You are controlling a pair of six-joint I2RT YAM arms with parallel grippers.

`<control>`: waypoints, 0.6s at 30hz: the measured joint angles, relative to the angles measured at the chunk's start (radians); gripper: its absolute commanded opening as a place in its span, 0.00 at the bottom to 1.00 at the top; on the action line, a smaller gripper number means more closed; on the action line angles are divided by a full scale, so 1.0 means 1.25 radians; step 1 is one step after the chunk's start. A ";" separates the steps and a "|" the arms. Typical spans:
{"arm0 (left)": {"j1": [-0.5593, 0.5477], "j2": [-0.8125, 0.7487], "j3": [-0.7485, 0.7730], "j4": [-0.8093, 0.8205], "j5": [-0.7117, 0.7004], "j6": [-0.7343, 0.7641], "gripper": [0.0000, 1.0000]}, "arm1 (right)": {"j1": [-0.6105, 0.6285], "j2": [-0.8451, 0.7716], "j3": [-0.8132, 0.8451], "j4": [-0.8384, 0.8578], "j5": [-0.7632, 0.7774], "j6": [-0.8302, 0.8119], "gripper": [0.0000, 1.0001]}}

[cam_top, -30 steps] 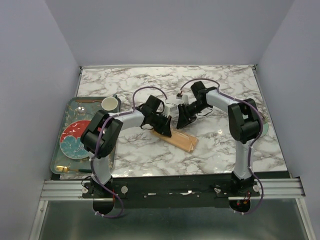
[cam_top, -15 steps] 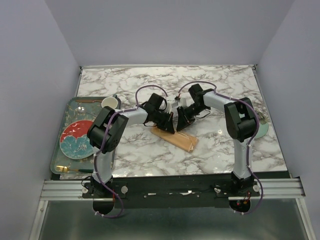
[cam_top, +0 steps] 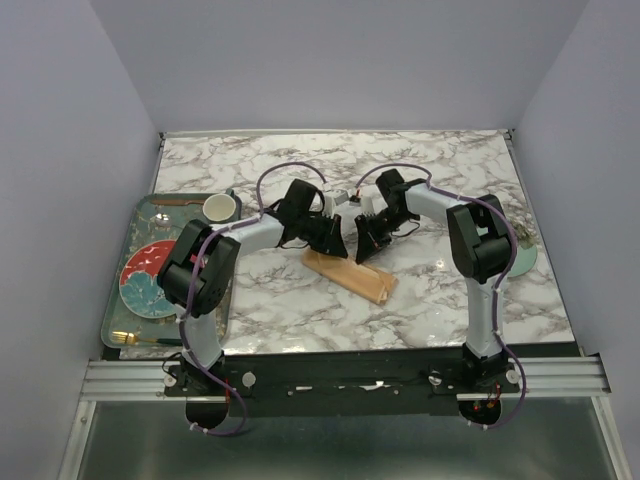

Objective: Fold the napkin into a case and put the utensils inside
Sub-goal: Smooth out the smaller rectangle-folded napkin at the center of the board.

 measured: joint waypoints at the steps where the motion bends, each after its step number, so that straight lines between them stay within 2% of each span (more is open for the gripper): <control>1: 0.004 -0.018 -0.009 0.005 0.003 -0.004 0.20 | 0.000 0.000 0.000 0.000 0.001 -0.001 0.23; 5: 0.027 -0.070 -0.023 0.006 0.017 -0.022 0.37 | 0.000 -0.010 0.000 -0.001 0.008 -0.005 0.28; 13: 0.093 -0.126 -0.097 -0.019 0.015 -0.073 0.41 | 0.000 -0.076 0.002 -0.006 0.005 -0.009 0.38; 18: 0.093 -0.157 -0.130 -0.050 -0.010 -0.100 0.41 | 0.005 -0.080 0.022 -0.012 0.002 -0.014 0.47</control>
